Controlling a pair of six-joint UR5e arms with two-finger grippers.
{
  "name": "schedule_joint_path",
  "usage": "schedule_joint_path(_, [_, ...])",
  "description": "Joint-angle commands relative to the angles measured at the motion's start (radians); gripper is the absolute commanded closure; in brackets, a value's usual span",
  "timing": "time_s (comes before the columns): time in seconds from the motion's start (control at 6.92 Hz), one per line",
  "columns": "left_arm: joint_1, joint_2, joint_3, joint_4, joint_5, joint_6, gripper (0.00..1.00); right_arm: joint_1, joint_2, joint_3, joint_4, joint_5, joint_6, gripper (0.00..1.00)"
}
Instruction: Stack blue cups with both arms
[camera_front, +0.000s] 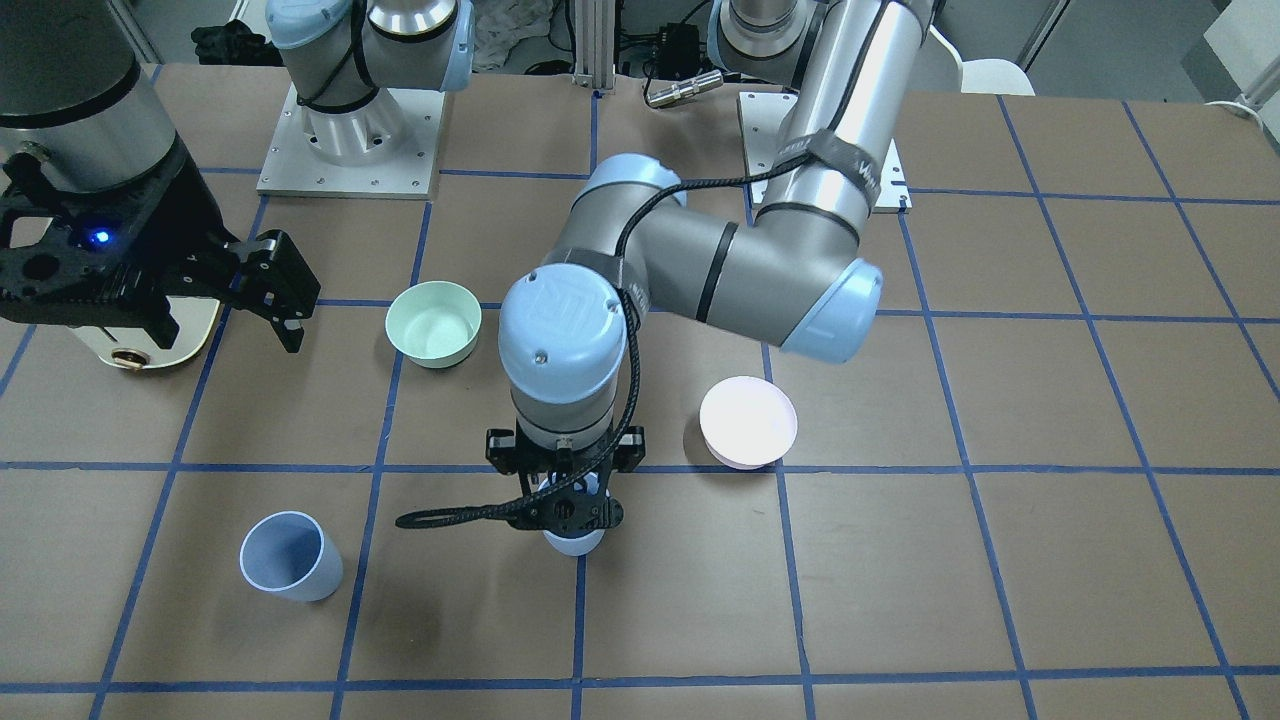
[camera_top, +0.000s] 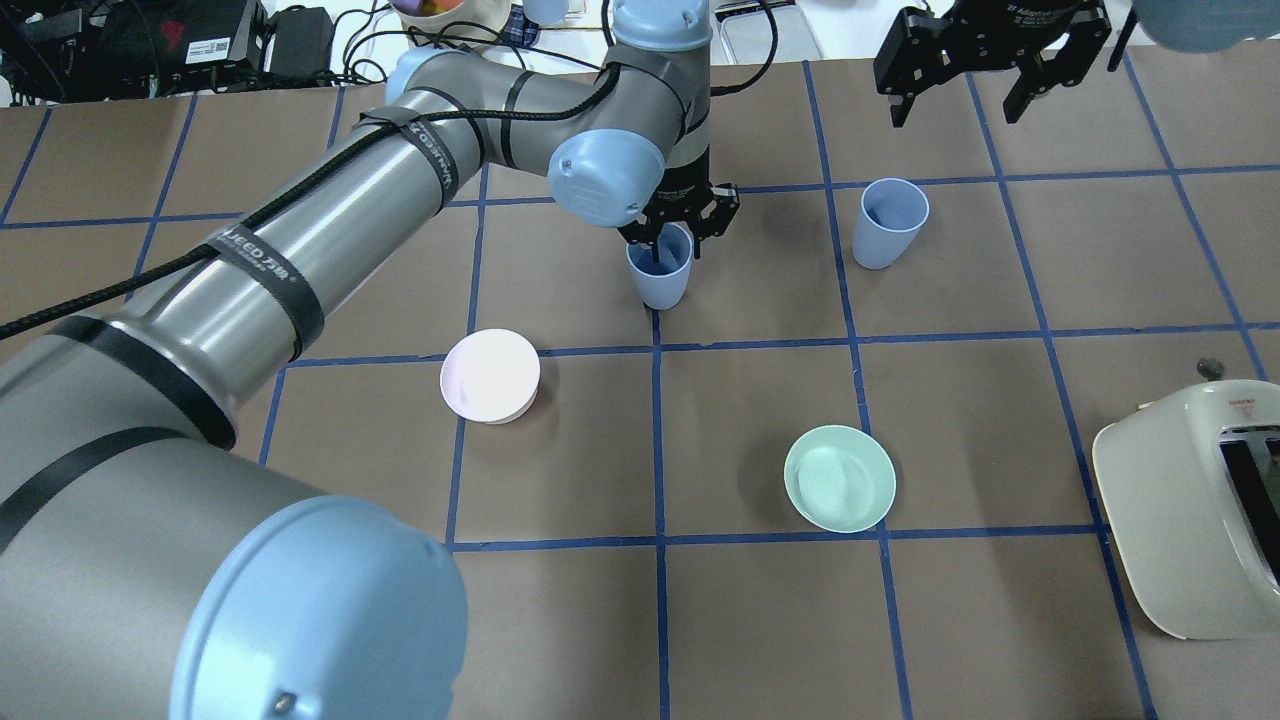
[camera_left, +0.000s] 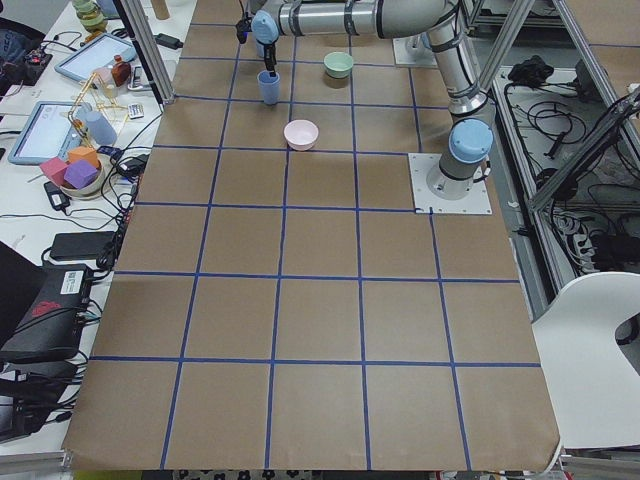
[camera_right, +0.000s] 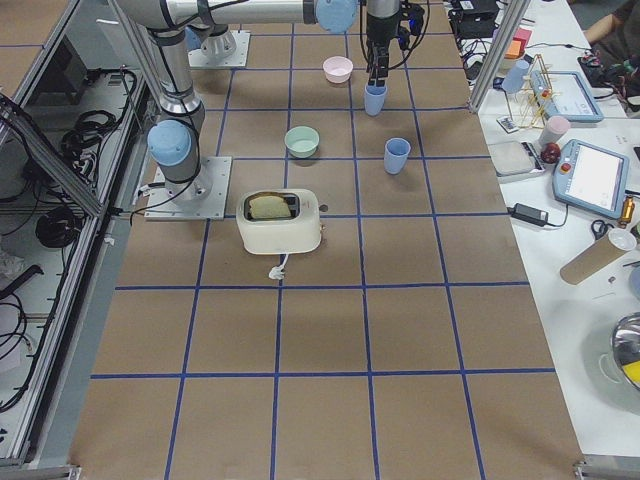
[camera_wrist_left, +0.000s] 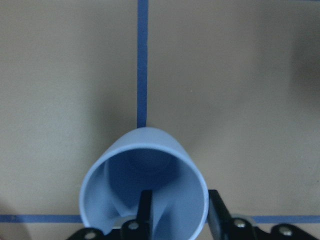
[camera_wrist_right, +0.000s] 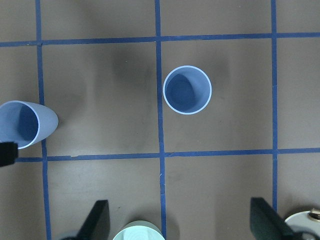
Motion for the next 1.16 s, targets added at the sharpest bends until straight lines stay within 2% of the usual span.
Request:
schedule_joint_path(0.0, [0.034, 0.194, -0.039, -0.217, -0.002, 0.133, 0.00, -0.001, 0.002, 0.000, -0.002, 0.000, -0.002, 0.00])
schedule_joint_path(0.29, [0.094, 0.401, -0.225, -0.199, -0.004, 0.151, 0.00, -0.026, 0.015, -0.009, -0.030, 0.005, -0.021, 0.00])
schedule_joint_path(0.43, [0.135, 0.478, -0.348, -0.082, 0.002, 0.160, 0.00, -0.035, 0.069, -0.018, -0.051, -0.008, -0.023, 0.00])
schedule_joint_path(0.58, [0.168, 0.532, -0.425, -0.020, 0.033, 0.189, 0.00, -0.055, 0.098, -0.037, -0.054, -0.005, -0.023, 0.00])
schedule_joint_path(0.72, [0.215, 0.560, -0.426, -0.033, 0.048, 0.209, 0.00, -0.075, 0.168, -0.046, -0.074, 0.003, -0.023, 0.00])
schedule_joint_path(1.01, [0.294, 0.568, -0.398, -0.086, 0.039, 0.318, 0.00, -0.078, 0.295, -0.034, -0.204, 0.003, -0.021, 0.00])
